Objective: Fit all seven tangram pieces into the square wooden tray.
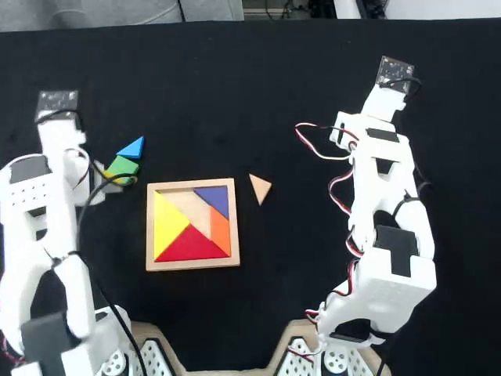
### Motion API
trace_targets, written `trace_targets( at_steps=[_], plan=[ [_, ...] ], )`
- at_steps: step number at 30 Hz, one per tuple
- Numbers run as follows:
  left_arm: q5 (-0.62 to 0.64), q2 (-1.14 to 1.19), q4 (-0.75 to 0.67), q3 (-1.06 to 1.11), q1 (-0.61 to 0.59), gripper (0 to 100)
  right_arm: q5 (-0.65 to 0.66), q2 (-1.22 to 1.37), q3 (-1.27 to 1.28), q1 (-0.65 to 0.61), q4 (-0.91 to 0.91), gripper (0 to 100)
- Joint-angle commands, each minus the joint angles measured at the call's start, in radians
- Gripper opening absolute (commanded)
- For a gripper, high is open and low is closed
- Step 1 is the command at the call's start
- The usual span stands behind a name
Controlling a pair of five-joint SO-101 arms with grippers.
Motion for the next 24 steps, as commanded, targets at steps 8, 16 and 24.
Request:
trace_targets(
  at_steps=[8, 16, 24],
  plan=[
    [0.100, -0.054, 0.011, 0.203, -0.148, 32, -0.005, -0.012, -0.015, -0.015, -0.017, 1.8],
    [-0.144, -0.100, -0.110, -0.039, 0.087, 32, 0.064, -0.008, -0.008, -0.041, -0.017, 1.7],
    [-0.347, 0.189, 0.095, -0.460, 0.136, 32, 0.066, -0.008, 0.001, -0.043, -0.021, 1.8]
  ],
)
